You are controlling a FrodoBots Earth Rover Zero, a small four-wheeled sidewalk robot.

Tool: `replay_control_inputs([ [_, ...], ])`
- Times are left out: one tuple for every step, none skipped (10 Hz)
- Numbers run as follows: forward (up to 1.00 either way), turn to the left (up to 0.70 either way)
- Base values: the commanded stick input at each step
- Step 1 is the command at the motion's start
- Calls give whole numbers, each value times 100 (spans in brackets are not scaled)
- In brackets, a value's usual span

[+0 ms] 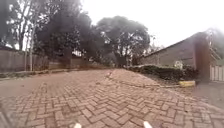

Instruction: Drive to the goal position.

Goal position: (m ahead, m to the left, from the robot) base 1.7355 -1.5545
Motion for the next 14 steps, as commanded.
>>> replay_control_inputs([
  [50,0],
  [50,0],
  [50,5],
  [50,11],
  [50,47],
  [50,49],
  [50,44],
  [50,24],
  [50,5],
  [50,3],
  [50,0],
  [50,0],
  [50,0],
  [50,0],
])
